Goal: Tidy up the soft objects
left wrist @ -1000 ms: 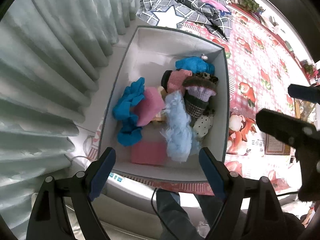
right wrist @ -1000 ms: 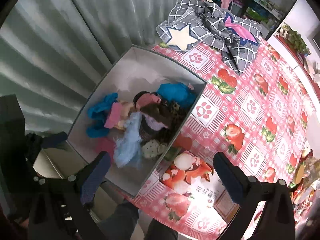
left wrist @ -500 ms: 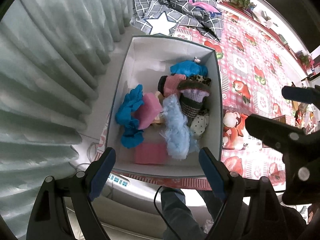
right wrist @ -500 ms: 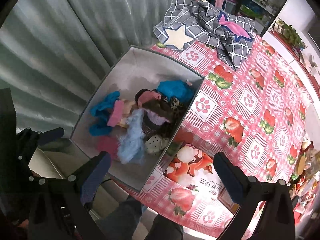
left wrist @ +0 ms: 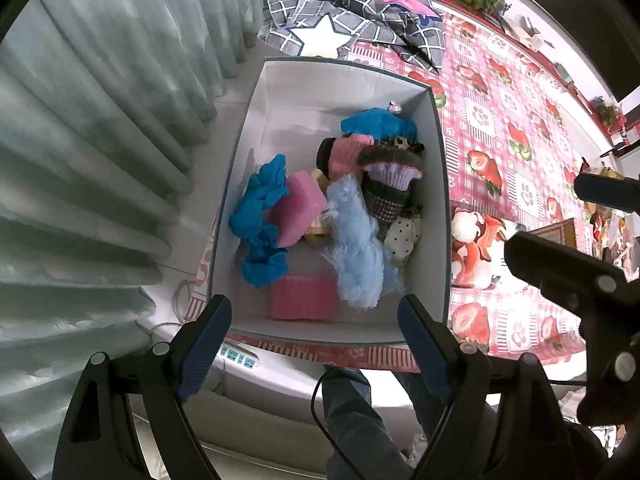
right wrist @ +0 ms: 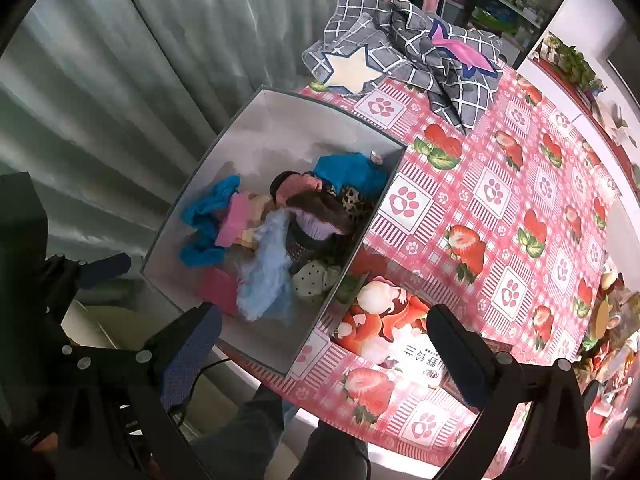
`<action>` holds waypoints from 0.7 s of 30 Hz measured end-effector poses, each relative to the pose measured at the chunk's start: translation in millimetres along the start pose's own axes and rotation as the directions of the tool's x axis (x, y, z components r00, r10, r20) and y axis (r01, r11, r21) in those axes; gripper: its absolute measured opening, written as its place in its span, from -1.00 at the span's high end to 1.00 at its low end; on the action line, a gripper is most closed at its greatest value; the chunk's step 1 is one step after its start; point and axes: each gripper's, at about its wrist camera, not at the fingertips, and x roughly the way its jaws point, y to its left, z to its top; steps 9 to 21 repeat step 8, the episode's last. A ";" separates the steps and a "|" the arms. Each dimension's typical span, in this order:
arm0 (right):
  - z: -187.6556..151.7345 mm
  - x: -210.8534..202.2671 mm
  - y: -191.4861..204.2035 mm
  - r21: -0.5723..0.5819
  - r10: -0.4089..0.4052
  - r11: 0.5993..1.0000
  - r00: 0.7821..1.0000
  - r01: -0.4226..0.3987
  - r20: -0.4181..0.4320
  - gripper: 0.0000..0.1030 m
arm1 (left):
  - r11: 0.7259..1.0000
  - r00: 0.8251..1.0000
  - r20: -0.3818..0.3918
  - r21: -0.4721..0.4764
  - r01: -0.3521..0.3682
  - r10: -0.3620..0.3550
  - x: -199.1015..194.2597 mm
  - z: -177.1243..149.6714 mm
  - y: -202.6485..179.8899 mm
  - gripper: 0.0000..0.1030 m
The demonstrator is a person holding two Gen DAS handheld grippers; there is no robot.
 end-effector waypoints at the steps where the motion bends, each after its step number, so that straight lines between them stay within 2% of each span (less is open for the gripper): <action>1: 0.0 0.2 0.3 -0.002 0.000 1.000 1.000 0.000 0.000 -1.00 | 1.000 1.000 0.000 -0.001 -0.002 0.002 0.0 -0.4 0.3 -0.70; 5: -0.2 1.1 2.2 -0.006 0.007 1.000 1.000 -0.007 -0.001 -1.00 | 1.000 1.000 0.015 -0.020 0.000 0.001 -1.4 -1.5 3.8 -0.70; 8: -0.2 2.1 1.0 -0.002 0.020 1.000 1.000 -0.020 -0.004 -1.00 | 0.997 0.995 0.071 -0.021 0.072 -0.071 -10.8 -0.3 6.8 -0.70; 21: -0.2 2.1 1.0 -0.002 0.020 1.000 1.000 -0.020 -0.004 -1.00 | 0.997 0.995 0.071 -0.021 0.072 -0.071 -10.8 -0.3 6.8 -0.70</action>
